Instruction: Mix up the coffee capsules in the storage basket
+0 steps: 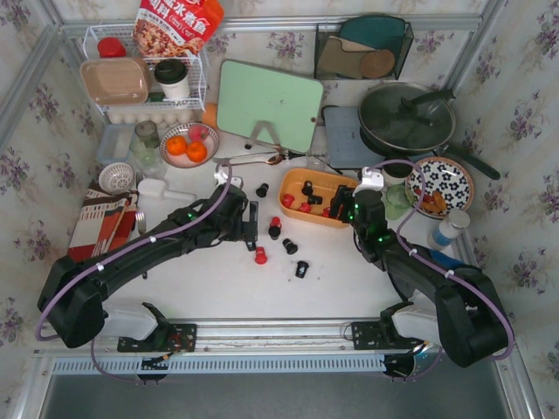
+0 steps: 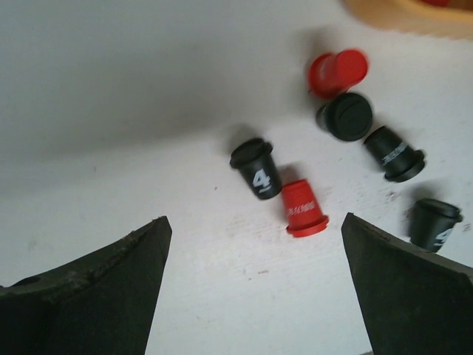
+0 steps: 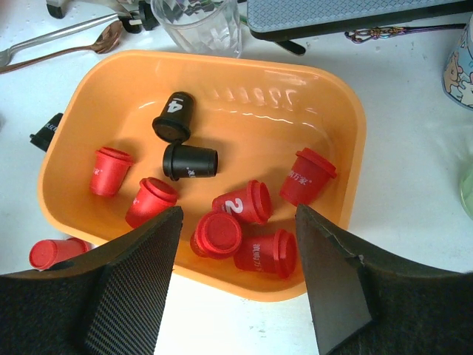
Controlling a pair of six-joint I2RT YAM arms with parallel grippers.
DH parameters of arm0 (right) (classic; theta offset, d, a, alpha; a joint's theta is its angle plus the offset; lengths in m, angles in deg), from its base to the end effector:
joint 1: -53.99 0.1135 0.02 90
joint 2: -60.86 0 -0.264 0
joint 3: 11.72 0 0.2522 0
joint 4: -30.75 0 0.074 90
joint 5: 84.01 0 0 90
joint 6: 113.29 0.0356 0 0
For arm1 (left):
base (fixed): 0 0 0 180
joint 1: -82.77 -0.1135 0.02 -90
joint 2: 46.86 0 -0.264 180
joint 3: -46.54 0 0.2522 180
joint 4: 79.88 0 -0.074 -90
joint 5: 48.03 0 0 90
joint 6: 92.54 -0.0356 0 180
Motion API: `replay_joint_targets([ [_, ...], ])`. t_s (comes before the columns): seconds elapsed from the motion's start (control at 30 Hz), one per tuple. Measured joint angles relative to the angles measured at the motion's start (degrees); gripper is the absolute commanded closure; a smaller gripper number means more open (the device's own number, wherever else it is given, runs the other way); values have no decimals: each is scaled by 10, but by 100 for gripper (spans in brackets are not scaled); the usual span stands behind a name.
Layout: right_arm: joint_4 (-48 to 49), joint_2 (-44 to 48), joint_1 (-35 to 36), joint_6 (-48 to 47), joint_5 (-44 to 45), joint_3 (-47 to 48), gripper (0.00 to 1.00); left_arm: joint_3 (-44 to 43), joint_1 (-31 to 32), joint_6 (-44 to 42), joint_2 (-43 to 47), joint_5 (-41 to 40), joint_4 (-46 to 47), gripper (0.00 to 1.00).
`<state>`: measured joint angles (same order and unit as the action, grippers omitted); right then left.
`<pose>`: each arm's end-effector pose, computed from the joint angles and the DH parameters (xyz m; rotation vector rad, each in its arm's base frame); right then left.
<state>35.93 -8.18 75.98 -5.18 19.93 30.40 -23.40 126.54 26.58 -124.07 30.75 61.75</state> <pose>0.2362 0.0861 0.2056 0.0949 1.9430 0.2279 0.2127 -0.1941 0.2612 0.2089 2.3730 -0.3884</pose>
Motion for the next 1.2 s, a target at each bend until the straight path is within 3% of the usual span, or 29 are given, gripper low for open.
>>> replay_joint_targets([
  [0.6, 0, 13, 0, 8, -2, -2, 30, 81, 4, 160, 5, -39, 21, 0],
  [0.73, 0, 16, 0, 9, -2, -3, 30, 43, 6, 179, -27, -60, -5, 0],
  [1.0, 0, 16, 0, 9, -6, -3, 30, -53, 38, 217, -133, -110, -70, 9],
  [1.07, 0, 16, 0, 9, -6, -3, 30, -64, 46, 228, -150, -116, -81, 15],
  [1.13, 0, 16, 0, 9, -7, -3, 30, -73, 53, 238, -167, -123, -87, 26],
  [1.2, 0, 16, 0, 9, -8, -3, 30, -76, 58, 246, -179, -128, -88, 29],
])
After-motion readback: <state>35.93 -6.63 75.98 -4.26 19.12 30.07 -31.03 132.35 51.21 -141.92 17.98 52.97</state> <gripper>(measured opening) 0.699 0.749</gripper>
